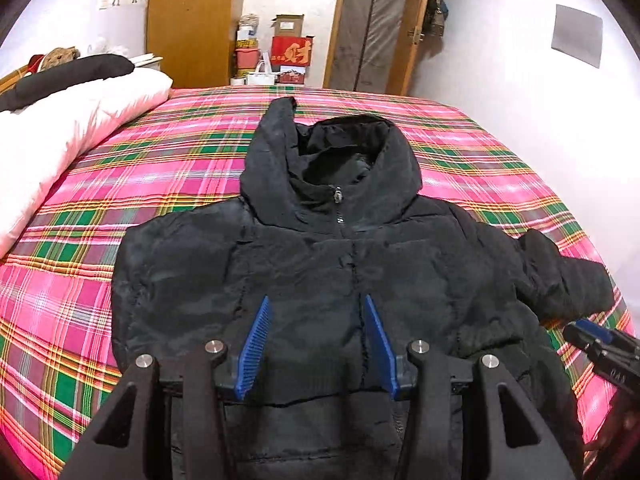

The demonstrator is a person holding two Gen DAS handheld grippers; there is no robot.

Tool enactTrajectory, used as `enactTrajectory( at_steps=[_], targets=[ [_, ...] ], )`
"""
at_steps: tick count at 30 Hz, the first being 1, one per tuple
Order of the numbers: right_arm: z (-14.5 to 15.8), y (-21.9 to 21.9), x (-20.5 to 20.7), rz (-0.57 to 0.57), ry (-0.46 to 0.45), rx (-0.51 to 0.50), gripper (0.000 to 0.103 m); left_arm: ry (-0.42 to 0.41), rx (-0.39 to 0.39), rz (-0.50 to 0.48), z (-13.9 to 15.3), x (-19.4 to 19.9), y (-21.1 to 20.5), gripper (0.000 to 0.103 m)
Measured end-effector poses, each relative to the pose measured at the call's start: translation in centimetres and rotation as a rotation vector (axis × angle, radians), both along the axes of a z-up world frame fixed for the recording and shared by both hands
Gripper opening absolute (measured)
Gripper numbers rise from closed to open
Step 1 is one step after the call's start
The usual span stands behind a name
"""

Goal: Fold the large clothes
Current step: 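Reach to the other sleeve with the right tool and grasp it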

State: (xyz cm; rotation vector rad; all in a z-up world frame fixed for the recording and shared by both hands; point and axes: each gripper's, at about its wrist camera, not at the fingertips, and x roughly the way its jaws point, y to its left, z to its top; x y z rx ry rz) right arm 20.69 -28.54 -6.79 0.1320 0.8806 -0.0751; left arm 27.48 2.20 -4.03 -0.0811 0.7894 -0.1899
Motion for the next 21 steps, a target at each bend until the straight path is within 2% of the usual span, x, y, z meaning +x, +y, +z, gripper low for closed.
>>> enactTrajectory(
  at_steps=[4,6,9,11,14,16,17,18,21],
  targets=[
    [-0.6,-2.4,-0.6,-0.041,0.048,0.041,0.048,0.007,0.009,-0.015,-0.3,0.1,-0.7,0.049],
    [-0.7,-3.4,-1.0,-0.075,0.053,0.024,0.032,0.007,0.020,-0.023,-0.4,0.1,-1.1,0.049],
    [-0.6,-5.2,-1.2,-0.135,0.056,0.006,0.023,0.003,0.043,-0.045,-0.7,-0.1,-1.9,0.049],
    [-0.6,-6.3,-1.3,-0.162,0.045,0.000,0.023,0.002,0.051,-0.060,-0.9,-0.1,-2.4,0.049],
    [0.1,-8.5,-2.1,-0.234,-0.021,0.014,0.024,-0.001,0.056,-0.073,-0.9,-0.2,-3.0,0.049],
    [0.0,-10.5,-2.0,-0.285,-0.029,0.036,0.039,-0.001,0.061,-0.082,-1.0,-0.2,-3.1,0.049],
    [0.0,-11.5,-2.2,-0.306,-0.029,0.060,0.061,0.002,0.059,-0.086,-1.1,-0.2,-3.2,0.049],
    [-0.3,-12.9,-2.3,-0.335,-0.029,0.102,0.072,0.004,0.055,-0.087,-1.1,-0.2,-3.2,0.049],
    [-1.4,-16.0,-2.3,-0.424,-0.012,0.184,0.072,0.007,0.048,-0.083,-1.3,0.0,-3.1,0.050]
  ],
)
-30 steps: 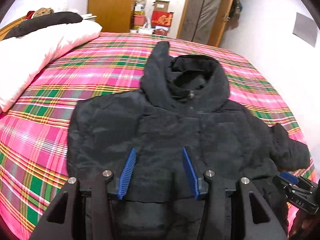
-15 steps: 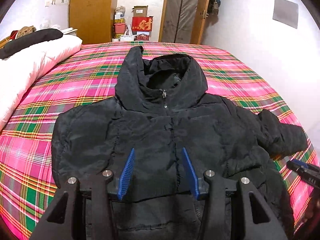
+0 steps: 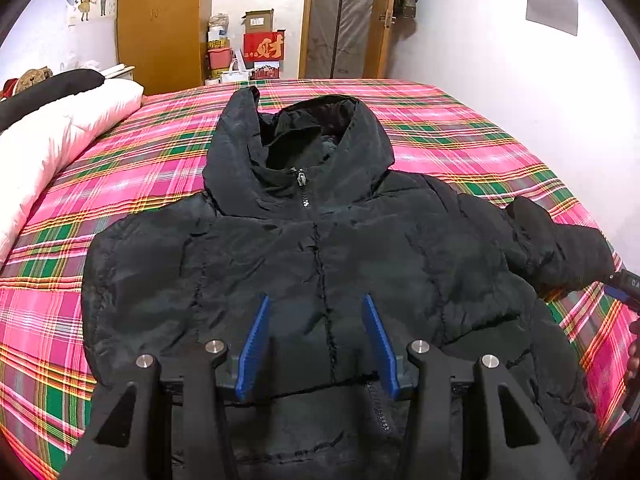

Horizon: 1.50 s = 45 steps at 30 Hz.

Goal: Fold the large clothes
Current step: 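Reach to the other sleeve with the right tool and grasp it, then fold the grasped sleeve across the jacket body with the right tool, release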

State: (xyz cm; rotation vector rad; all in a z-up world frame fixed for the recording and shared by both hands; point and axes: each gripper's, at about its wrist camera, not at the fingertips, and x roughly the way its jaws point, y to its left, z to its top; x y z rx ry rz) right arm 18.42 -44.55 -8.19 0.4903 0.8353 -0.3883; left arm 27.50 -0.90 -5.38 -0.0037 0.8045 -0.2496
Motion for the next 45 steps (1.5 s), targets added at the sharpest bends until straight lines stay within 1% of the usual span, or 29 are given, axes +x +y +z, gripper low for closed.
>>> enactTrajectory(
  at_steps=[3,6,10,12,16,20,21,22,23,24,25,26,28,30,32,38,42,45],
  targets=[
    [-1.7,-2.9,0.0,-0.092,0.008,0.109,0.072,0.007,0.001,0.017,-0.4,0.5,0.2,0.050],
    [-2.7,-5.0,-0.1,-0.151,-0.006,0.191,0.072,0.013,0.007,0.044,-0.8,1.0,0.6,0.050],
    [-4.3,-8.6,0.1,-0.239,-0.031,0.268,0.072,0.025,0.013,0.083,-1.4,1.7,1.3,0.050],
    [-5.0,-10.1,0.0,-0.280,-0.060,0.306,0.072,0.047,0.001,0.102,-1.9,2.2,1.8,0.050],
    [-5.1,-12.1,-0.1,-0.311,-0.127,0.327,0.072,0.102,-0.027,0.123,-3.3,3.1,2.2,0.050],
    [-5.2,-13.3,0.2,-0.320,-0.148,0.331,0.072,0.104,-0.008,0.119,-3.8,3.4,1.7,0.050],
    [-4.9,-13.4,0.2,-0.325,-0.146,0.319,0.066,0.103,-0.004,0.118,-3.9,3.4,1.6,0.050],
    [-4.8,-13.5,0.3,-0.334,-0.136,0.306,0.057,0.102,-0.002,0.118,-3.9,3.4,1.5,0.050],
    [-4.9,-13.6,0.2,-0.348,-0.130,0.300,0.037,0.102,-0.001,0.117,-4.0,3.4,1.4,0.050],
    [-5.0,-13.9,-0.2,-0.364,-0.136,0.324,0.024,0.101,0.001,0.117,-4.0,3.5,1.4,0.050],
    [-5.0,-14.3,-0.4,-0.376,-0.146,0.354,0.022,0.101,0.001,0.117,-3.9,3.5,1.4,0.050],
    [-4.8,-14.3,-0.9,-0.385,-0.165,0.377,0.016,0.101,0.001,0.117,-3.9,3.5,1.5,0.050],
    [-3.6,-14.0,-1.1,-0.374,-0.196,0.366,0.012,0.102,-0.007,0.119,-3.8,3.4,1.6,0.050],
    [-1.9,-13.0,-1.2,-0.335,-0.236,0.344,0.011,0.104,-0.018,0.120,-3.6,3.4,1.7,0.050],
    [-0.4,-11.9,-1.2,-0.295,-0.254,0.321,0.010,0.102,-0.030,0.117,-3.3,3.3,1.9,0.050],
    [5.9,-5.8,-1.4,-0.110,-0.302,0.204,0.008,0.061,-0.062,0.134,-1.6,2.9,3.0,0.050],
    [10.8,-0.9,-0.5,0.025,-0.346,0.160,0.008,0.039,-0.084,0.151,-0.5,2.6,4.1,0.050],
    [13.0,2.4,0.1,0.116,-0.368,0.149,0.008,0.029,-0.104,0.177,0.2,2.5,5.2,0.050]
  ],
)
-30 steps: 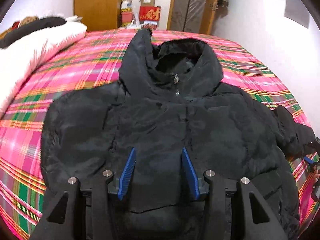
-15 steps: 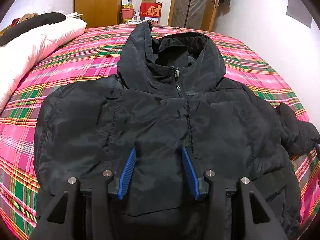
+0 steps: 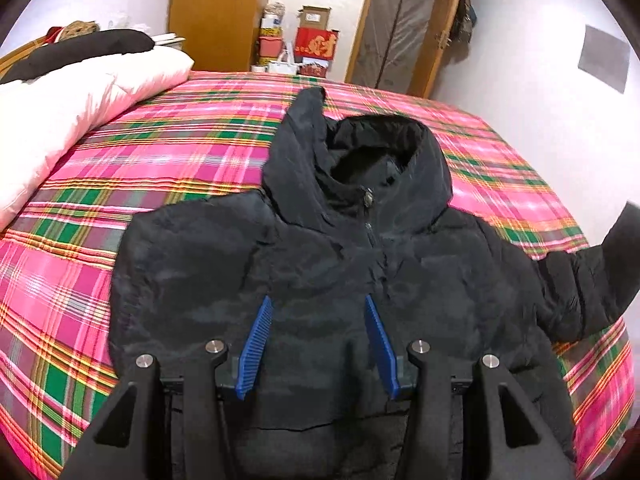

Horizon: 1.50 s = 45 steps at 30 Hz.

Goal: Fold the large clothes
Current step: 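Fold the grasped sleeve across the jacket body with the right tool, release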

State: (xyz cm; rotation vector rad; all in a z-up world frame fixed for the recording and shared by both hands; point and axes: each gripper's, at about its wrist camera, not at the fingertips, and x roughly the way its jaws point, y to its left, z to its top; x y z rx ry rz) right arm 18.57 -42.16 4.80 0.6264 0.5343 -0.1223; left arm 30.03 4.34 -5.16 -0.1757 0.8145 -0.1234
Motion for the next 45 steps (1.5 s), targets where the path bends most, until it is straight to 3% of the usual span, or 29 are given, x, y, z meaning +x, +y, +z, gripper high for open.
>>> enactTrajectory(
  at_steps=[5,11,18,24,25,30,36,42,45],
  targets=[
    [2.4,7.3,3.1,0.163,-0.027,-0.021,0.008,0.000,-0.039,0.047,0.7,0.1,2.2,0.050],
    [0.2,16.0,6.1,0.358,0.017,-0.019,0.008,-0.001,-0.088,0.118,1.2,0.2,5.0,0.050],
    [-7.6,24.2,9.4,0.535,0.171,-0.009,0.008,0.002,-0.118,0.172,1.2,0.3,7.4,0.050],
    [-14.0,27.9,11.4,0.610,0.319,0.015,0.013,0.000,-0.127,0.174,1.3,0.5,7.8,0.050],
    [-14.6,28.0,11.6,0.615,0.335,0.024,0.015,-0.002,-0.129,0.171,1.3,0.5,7.8,0.050],
    [-13.6,28.4,10.7,0.678,0.277,0.042,0.056,-0.018,-0.164,0.173,1.6,0.5,8.2,0.050],
    [-10.4,26.1,8.6,0.678,0.181,-0.002,0.056,-0.035,-0.227,0.164,2.0,0.2,8.5,0.051],
    [-9.0,18.2,7.6,0.428,0.156,-0.119,0.055,-0.023,-0.269,0.019,1.7,0.3,4.9,0.051],
    [-10.1,13.9,7.8,0.286,0.193,-0.161,0.045,-0.031,-0.220,-0.074,1.6,0.2,2.0,0.051]
  ],
)
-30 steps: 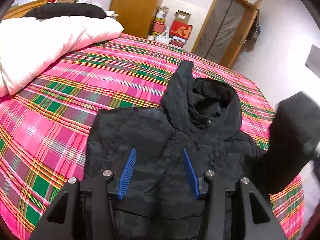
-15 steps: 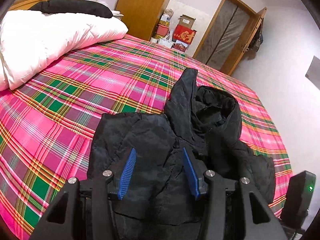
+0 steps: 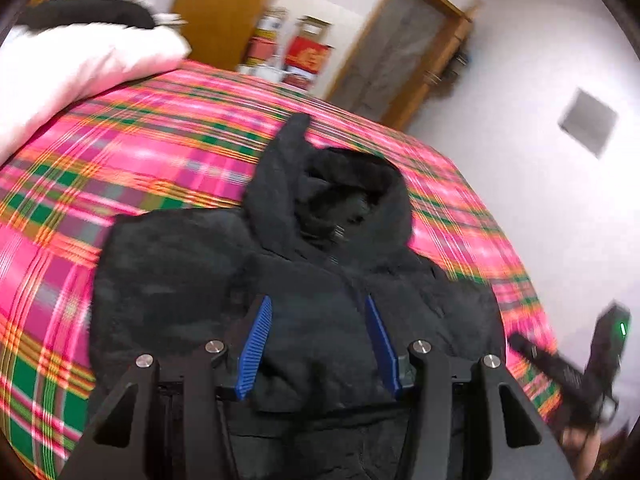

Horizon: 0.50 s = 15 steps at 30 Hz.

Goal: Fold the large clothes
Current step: 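Fold the grasped sleeve across the jacket body with the right tool, release, then grasp the jacket hem with both tools side by side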

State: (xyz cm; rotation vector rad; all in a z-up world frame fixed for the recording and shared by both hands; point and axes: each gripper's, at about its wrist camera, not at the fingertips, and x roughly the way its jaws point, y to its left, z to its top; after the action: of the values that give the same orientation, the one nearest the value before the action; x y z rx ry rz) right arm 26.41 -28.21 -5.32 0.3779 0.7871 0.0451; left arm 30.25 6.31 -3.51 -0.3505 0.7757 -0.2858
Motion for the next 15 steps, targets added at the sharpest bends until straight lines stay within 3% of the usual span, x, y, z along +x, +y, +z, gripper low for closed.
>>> enactTrajectory(
  at_steps=[2,4,9,15],
  targets=[
    [-1.8,-2.1,0.5,-0.060,0.050,0.006,0.042,0.001,0.052,-0.034,-0.5,0.2,-1.5,0.051],
    [-4.4,-2.4,1.5,-0.044,0.106,0.041,0.040,0.034,0.092,-0.052,-1.6,0.7,-2.5,0.051],
    [-7.9,0.4,3.0,0.039,0.152,-0.042,0.039,0.211,0.236,-0.017,-6.2,2.4,-3.2,0.053],
    [-8.6,1.2,4.1,0.074,0.176,-0.096,0.039,0.214,0.289,-0.006,-7.5,2.4,-3.4,0.056]
  ],
)
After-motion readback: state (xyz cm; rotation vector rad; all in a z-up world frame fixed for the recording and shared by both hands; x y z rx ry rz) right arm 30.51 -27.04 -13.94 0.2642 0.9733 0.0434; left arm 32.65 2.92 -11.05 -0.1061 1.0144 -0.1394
